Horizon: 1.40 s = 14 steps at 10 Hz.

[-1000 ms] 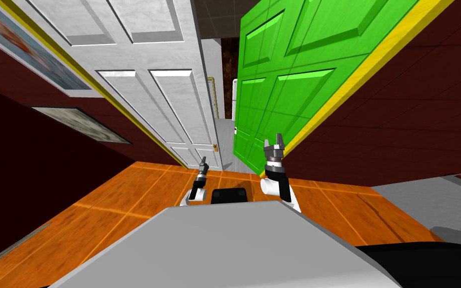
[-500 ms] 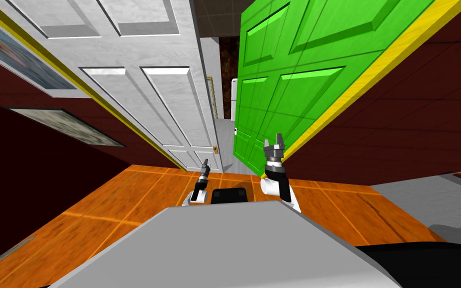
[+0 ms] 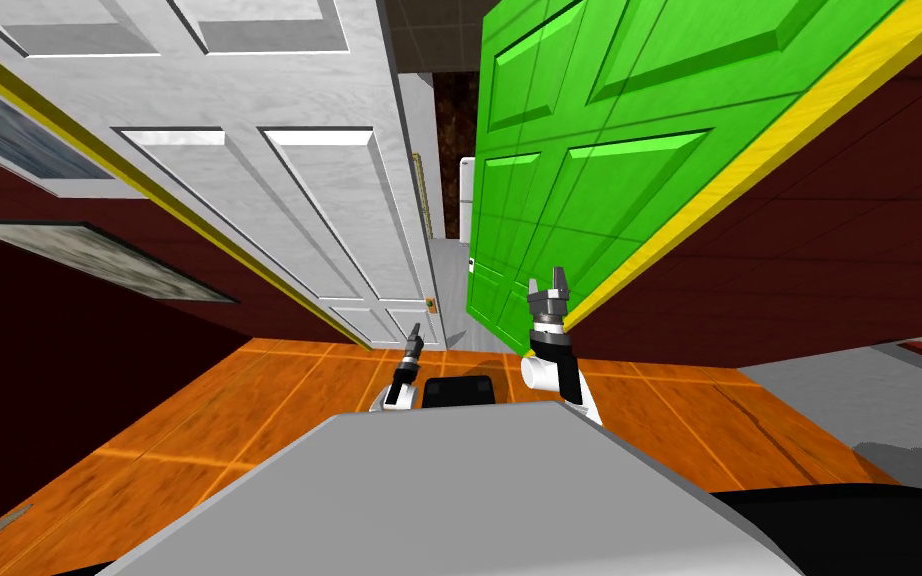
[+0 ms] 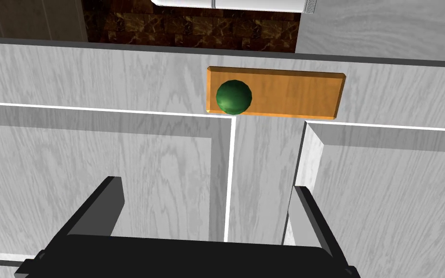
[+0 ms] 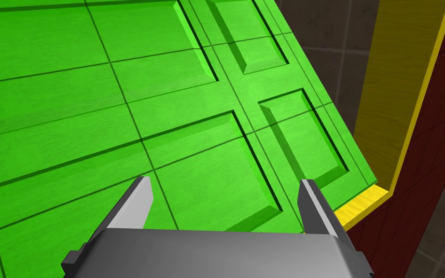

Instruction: Push the door open

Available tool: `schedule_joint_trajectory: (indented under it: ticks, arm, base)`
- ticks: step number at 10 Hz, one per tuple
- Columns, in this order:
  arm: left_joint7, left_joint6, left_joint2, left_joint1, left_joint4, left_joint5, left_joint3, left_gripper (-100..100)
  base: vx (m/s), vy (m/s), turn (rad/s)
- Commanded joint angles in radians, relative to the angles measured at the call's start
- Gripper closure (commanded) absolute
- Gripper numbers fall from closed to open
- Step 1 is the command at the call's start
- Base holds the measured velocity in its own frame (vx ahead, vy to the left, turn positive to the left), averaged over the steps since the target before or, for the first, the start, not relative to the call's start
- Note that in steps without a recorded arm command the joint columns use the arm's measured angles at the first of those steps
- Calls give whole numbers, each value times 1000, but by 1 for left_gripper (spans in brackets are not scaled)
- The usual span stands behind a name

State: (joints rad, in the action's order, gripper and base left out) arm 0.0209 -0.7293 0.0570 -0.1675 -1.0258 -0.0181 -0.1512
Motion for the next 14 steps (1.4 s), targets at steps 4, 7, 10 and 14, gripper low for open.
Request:
schedule_joint_trajectory:
  ticks: [4,7,10,14]
  arm:
    - [-3,-3,1,14,32,0,3,-100]
    - [-5,-2,1,28,47,-3,12,-100]
    - [-7,-2,-8,41,62,-6,21,-100]
    - [-8,-2,-10,43,64,-6,22,100]
  base:
    - [104,25,-22]
    - [209,-31,-21]
    - [189,-20,-24]
    - [54,-6,-6]
